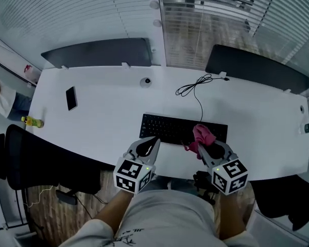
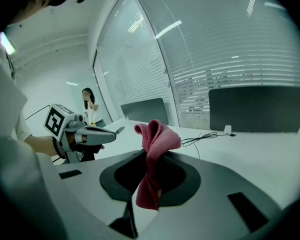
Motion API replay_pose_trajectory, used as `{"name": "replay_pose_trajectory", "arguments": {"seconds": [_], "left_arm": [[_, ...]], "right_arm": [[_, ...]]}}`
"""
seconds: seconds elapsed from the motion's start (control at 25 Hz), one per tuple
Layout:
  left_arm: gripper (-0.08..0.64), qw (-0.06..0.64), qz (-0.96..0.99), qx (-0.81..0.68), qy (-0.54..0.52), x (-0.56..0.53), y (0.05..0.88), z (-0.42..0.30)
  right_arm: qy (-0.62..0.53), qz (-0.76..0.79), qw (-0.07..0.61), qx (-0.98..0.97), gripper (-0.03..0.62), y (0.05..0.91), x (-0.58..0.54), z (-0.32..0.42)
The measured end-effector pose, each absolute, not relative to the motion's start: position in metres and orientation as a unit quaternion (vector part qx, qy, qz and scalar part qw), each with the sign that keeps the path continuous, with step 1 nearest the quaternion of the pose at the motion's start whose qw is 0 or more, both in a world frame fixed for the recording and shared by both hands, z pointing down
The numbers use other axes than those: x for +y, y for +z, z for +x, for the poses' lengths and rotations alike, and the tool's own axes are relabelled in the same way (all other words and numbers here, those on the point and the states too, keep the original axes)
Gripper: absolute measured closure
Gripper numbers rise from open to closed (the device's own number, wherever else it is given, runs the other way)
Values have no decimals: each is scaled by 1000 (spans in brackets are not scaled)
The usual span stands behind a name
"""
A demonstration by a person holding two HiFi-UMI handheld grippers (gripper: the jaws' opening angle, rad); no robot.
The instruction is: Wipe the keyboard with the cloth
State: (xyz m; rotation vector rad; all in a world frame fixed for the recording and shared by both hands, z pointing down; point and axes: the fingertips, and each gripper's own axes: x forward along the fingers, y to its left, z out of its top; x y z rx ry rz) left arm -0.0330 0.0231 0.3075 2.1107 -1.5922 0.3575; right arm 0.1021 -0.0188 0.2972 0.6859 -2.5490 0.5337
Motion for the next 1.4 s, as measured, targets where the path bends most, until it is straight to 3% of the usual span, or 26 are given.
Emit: {"name": "replay_pose_trajectory", "arguments": {"seconds": [0.6,1.4], "left_arm": [[549,213,791,-560,126,9,287,-12],[549,203,795,-559,123,13,281,-10]], "right_arm": [[183,298,184,-919,531,270,-29,132],[191,291,196,-917,532,276,-20,126]]}}
